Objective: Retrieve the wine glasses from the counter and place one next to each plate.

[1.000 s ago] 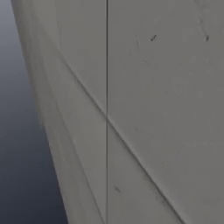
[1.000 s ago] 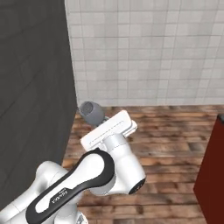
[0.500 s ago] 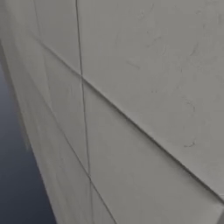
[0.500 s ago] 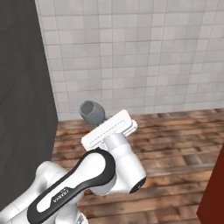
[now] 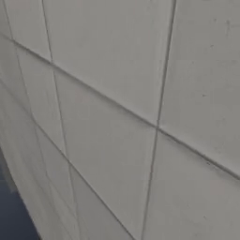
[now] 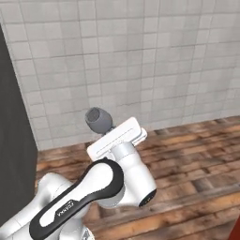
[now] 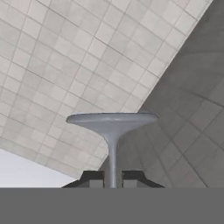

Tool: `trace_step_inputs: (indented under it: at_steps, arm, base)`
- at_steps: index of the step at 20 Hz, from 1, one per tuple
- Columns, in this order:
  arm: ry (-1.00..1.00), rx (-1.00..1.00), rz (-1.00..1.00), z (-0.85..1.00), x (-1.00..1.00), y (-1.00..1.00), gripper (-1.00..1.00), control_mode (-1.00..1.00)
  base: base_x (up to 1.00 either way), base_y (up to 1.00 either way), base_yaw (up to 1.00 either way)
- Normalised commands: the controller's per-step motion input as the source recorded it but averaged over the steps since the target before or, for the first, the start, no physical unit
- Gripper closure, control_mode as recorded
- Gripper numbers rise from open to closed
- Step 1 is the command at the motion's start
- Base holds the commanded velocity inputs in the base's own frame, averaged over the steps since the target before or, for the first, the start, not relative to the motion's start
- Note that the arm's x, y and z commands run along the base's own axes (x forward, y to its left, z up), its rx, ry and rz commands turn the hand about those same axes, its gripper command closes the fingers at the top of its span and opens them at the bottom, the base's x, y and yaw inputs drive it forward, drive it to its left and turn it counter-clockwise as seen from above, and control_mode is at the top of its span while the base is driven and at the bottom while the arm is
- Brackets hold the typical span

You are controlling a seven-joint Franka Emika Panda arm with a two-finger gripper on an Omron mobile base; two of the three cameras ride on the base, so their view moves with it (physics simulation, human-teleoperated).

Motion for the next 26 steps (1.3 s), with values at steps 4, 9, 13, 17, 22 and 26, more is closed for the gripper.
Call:
trace_step_inputs:
  at_steps: [4,9,13,17,22,26]
  arm:
    - [0.00,0.00,0.00,0.00,0.00,0.00,1.00,1.00]
    - [0.00,0.00,0.00,0.00,0.00,0.00,1.00,1.00]
    - [0.00,0.00,0.00,0.00,0.00,0.00,1.00,1.00]
    - [0.00,0.00,0.00,0.00,0.00,0.00,1.00,1.00]
    - [0.00,0.00,0.00,0.00,0.00,0.00,1.00,1.00]
    - [0.00,0.00,0.00,0.00,0.00,0.00,1.00,1.00]
  base:
    - [1.00,0.66,-0.34]
    - [1.00,0.71,-0.33]
    - [1.00,0.63,-0.39]
    - [1.00,0.72,-0.51]
    - [1.00,0.68,-0.61]
    - [1.00,0.68,-0.67]
